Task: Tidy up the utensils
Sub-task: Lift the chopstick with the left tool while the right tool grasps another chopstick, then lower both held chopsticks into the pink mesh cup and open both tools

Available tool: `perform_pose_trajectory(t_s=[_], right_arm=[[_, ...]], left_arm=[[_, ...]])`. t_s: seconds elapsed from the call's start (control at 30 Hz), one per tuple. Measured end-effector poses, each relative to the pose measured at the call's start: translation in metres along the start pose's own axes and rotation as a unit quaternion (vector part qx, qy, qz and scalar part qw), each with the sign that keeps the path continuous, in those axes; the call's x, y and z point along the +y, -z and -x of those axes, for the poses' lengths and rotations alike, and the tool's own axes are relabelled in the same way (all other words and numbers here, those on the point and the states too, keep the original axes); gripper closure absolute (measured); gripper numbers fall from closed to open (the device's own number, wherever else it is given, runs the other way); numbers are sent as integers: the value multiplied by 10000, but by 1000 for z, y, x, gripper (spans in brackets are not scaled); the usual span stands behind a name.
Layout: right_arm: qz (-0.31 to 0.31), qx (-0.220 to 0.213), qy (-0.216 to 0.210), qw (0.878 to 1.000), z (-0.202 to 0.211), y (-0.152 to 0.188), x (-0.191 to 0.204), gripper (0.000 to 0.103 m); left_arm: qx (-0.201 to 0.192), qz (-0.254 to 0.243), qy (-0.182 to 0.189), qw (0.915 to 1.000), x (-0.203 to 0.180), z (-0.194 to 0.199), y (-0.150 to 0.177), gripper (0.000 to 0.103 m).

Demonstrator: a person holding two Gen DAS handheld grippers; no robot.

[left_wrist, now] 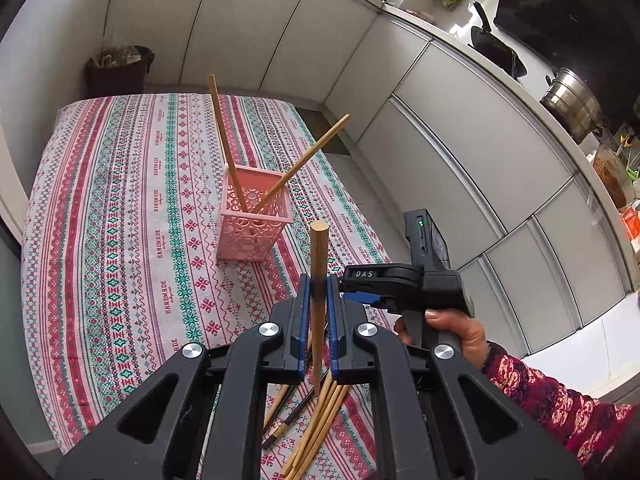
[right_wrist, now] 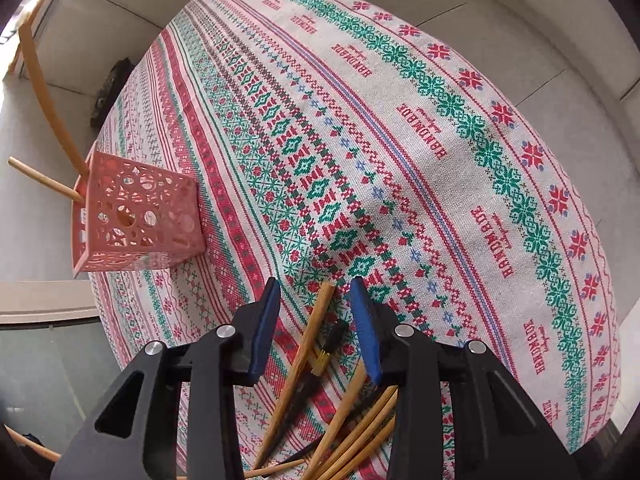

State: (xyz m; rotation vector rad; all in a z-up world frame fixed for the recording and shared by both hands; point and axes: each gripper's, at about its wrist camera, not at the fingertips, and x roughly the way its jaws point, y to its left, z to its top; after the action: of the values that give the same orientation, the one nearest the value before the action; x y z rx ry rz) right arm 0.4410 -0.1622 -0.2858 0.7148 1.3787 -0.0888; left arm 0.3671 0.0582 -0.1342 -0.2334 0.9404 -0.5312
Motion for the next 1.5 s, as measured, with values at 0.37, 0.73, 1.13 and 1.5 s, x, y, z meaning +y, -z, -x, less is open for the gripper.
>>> perform_pose_trajectory(t_s=[0.37, 0.73, 1.13, 1.5], right_arm=[[-37, -336, -180, 9993, -14, 6, 22, 94], [937, -1587, -464, 9818, 82, 57, 41, 94], [1355, -2389, -727, 9588, 180, 74, 34, 95], [1492, -3095, -1099, 9327, 266, 38, 50, 95]], left_arm=[[-183, 12, -44, 9998, -7, 24, 0, 96], [-768, -365, 32, 9964, -39, 85, 0, 96], [-2042, -547, -444, 9764, -82, 154, -52, 96], [-2189, -489, -1380, 9647, -78, 90, -110, 96]])
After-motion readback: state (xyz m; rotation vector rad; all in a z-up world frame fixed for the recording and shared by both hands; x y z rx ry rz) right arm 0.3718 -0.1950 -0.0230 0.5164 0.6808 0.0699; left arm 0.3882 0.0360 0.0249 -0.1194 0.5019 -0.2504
